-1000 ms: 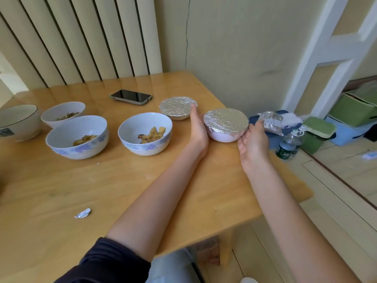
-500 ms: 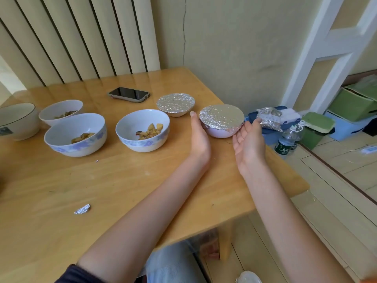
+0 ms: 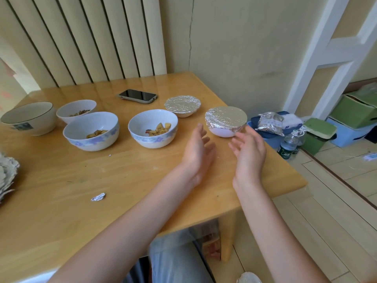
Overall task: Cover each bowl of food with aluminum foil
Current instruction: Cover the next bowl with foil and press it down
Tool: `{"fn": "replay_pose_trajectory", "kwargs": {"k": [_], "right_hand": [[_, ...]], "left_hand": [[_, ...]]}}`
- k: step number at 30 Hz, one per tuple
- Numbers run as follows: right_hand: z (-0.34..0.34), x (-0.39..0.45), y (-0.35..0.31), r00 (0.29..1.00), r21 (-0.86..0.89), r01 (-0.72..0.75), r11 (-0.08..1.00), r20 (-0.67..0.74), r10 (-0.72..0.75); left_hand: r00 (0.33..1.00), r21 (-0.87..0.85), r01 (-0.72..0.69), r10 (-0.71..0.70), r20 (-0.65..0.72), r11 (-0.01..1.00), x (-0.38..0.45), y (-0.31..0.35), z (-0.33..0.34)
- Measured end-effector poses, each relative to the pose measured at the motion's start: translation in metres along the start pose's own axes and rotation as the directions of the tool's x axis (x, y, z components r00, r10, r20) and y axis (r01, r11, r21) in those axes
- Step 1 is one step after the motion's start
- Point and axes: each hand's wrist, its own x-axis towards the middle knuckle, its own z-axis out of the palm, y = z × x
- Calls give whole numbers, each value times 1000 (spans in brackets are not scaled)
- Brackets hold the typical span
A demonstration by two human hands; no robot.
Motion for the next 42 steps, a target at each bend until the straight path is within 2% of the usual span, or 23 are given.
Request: {"fn": "replay_pose_trajectory", "kwargs": {"k": [2, 5, 8, 10, 12, 13, 14, 16, 19, 22, 25, 27, 31, 33, 34, 36, 39, 41, 42], "right_hand": [[8, -14, 6, 996, -93, 12, 996, 87, -3], [32, -22, 17, 950, -276, -72, 958, 273, 150], [67, -25, 21, 885, -548, -49, 835, 364, 291], [87, -27, 23, 883, -639, 90, 763, 406, 235], [105, -33, 23, 887, -668, 326, 669, 461, 28], [115, -39, 23, 863, -640, 410, 650, 502, -49], [127, -44, 24, 833, -605, 455, 654, 548, -72], [152, -54, 30, 768, -560, 480, 675, 640, -16], [188, -68, 45, 644, -514, 557, 653, 763, 51], [228, -75, 62, 561, -469, 659, 588, 827, 31], [277, -78, 79, 458, -403, 799, 447, 889, -16], [309, -78, 93, 401, -380, 870, 315, 916, -4], [354, -76, 121, 388, -401, 913, 70, 910, 149], [362, -78, 128, 364, -366, 930, -32, 910, 196], [365, -78, 129, 360, -352, 933, -75, 912, 195], [367, -77, 130, 373, -351, 925, -146, 910, 181], [372, -75, 132, 407, -369, 909, -196, 888, 214], [376, -76, 132, 408, -368, 910, -191, 876, 257], [377, -79, 130, 406, -362, 911, -198, 874, 269]], "left_hand": [[999, 154, -44, 41, 22, 987, -9, 6, -18], [977, 411, -197, 211, 10, 890, -22, 17, -53], [897, 598, -302, 433, -85, 743, -31, 29, -90], [829, 681, -315, 541, -141, 661, -36, 37, -114], [766, 702, -324, 611, -198, 634, -44, 50, -136], [724, 709, -330, 649, -234, 623, -48, 58, -148], [679, 725, -325, 683, -268, 607, -52, 69, -162], [620, 771, -276, 719, -314, 574, -54, 90, -189], [633, 811, -172, 693, -345, 560, -53, 113, -225], [647, 812, -121, 666, -372, 571, -50, 126, -253], [646, 791, -121, 653, -396, 599, -41, 134, -271], [649, 783, -127, 648, -399, 609, -33, 139, -277], [667, 773, -137, 635, -390, 619, -20, 144, -284], [671, 794, -134, 643, -368, 594, -19, 143, -285], [671, 827, -117, 658, -343, 550, -22, 142, -287], [658, 922, -9, 697, -286, 387, -33, 140, -295], [599, 941, 311, 740, -305, 137, -62, 135, -316], [594, 876, 478, 709, -381, 71, -79, 130, -334], [600, 843, 532, 669, -440, 77, -85, 127, -342]]}}
